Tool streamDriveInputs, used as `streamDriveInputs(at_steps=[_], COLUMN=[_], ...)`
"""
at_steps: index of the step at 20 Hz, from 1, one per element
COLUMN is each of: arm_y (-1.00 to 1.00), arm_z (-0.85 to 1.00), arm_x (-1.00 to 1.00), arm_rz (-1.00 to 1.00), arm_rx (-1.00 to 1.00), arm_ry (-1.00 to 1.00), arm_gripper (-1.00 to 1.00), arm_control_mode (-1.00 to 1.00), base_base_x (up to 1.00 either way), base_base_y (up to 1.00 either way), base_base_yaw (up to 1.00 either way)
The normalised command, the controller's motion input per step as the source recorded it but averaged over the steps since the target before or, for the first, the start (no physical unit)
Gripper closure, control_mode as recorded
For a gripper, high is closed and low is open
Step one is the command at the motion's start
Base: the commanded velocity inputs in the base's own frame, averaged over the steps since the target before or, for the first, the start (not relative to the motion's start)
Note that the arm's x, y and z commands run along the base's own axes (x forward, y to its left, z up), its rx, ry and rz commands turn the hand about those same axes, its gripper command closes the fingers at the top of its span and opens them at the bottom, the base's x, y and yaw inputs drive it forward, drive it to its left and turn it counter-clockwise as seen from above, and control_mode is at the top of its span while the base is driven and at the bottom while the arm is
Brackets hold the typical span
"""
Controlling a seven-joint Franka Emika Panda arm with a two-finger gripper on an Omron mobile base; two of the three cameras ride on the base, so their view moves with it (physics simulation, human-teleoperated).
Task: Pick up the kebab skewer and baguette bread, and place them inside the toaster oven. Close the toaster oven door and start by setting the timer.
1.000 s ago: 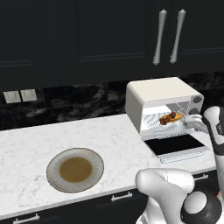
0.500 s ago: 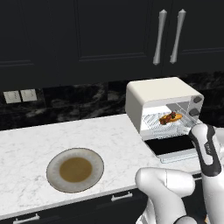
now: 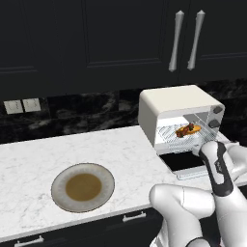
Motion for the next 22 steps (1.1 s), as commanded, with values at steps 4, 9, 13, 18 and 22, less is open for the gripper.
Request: streamDriveInputs(at_steps=[4,9,13,18,22], arm_y=[0.00,0.00,0.00,0.00,0.00], arm_z=[-0.10,0.00,0.09,-0.01,-0.16], arm_x=[0.00,0.03,0.03,0.00,0.00], arm_rz=[-0.01,-0.03,-0.05,-0.09,-0.10], arm_rx=[-0.16,-0.03,-0.01,0.05,0.04], arm_ry=[0.00,0.01,0.05,0.00,0.00], arm_gripper=[-1.00,-1.00,-1.00,-1.00,-1.00], arm_control_mode=[-1.00,-1.00,-1.00,-1.00,-1.00], base_base_x=[0.00,0.00,0.00,0.00,0.00], base_base_y=[0.00,0.00,0.00,0.00,0.00], base_base_yaw=[0.00,0.00,0.00,0.00,0.00])
